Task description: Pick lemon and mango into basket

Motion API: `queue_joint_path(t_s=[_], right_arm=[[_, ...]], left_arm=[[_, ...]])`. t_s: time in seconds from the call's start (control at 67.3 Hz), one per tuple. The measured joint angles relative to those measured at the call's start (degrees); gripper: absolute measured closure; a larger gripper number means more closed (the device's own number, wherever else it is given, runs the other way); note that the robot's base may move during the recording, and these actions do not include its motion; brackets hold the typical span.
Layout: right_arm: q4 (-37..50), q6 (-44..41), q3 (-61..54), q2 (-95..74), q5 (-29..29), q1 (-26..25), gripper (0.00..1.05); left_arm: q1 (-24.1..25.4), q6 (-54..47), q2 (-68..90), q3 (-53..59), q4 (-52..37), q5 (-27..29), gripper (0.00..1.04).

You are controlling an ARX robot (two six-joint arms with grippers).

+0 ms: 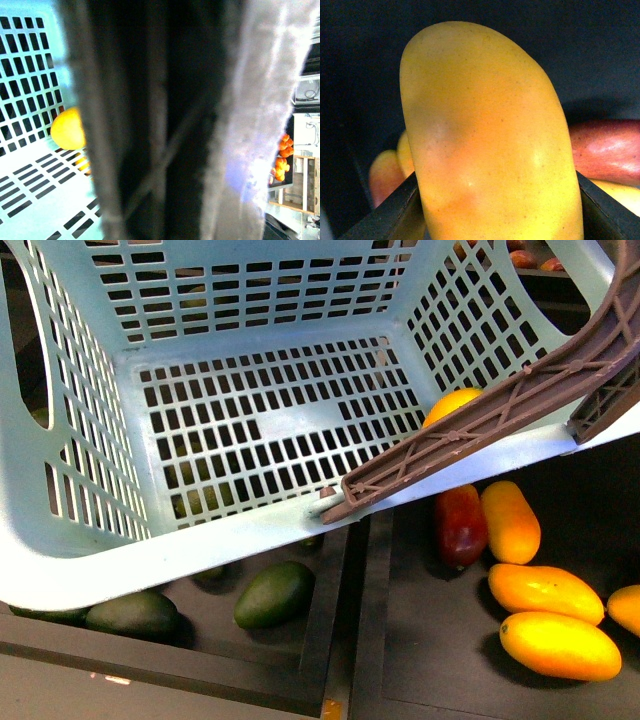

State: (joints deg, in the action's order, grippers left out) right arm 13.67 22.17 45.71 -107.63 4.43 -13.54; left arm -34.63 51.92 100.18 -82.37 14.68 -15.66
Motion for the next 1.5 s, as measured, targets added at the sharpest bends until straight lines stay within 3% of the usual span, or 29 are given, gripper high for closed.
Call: queue_joint_path(t_s=[0.327,0.505,0.862,1.234,1.382,1.442,1.501], right_arm=[[-7.34,-2.27,-5.2,27.39,4.07,4.2,0.41],[-8.46,1.07,-5.03,34.73,1.99,10.36,0.41],[-4.94,6.71,-2.27,28.83,-4.04,26.03,0.41],[-2.12,11.04,5.79,16.31,-5.35,30.03,0.41],[-2.25,11.63,6.51,16.81,-7.06,30.64,0.14],[-2.47,11.98,6.38,17.81,-8.09,30.23,0.07],[-2.67,12.15,5.51,19.71,-9.62,29.31,0.09]], left_arm=[[0.0,0.0,0.0,0.0,0.0,0.0,0.9],[0.0,0.0,0.0,0.0,0.0,0.04,0.9],[0.0,0.0,0.0,0.0,0.0,0.0,0.9],[0.0,0.0,0.0,0.0,0.0,0.0,0.9],[0.0,0.0,0.0,0.0,0.0,-0.02,0.9],[0.0,-0.04,0.0,0.0,0.0,0.0,0.9],[-0.02,0.07,0.02,0.02,0.0,-0.31,0.9]])
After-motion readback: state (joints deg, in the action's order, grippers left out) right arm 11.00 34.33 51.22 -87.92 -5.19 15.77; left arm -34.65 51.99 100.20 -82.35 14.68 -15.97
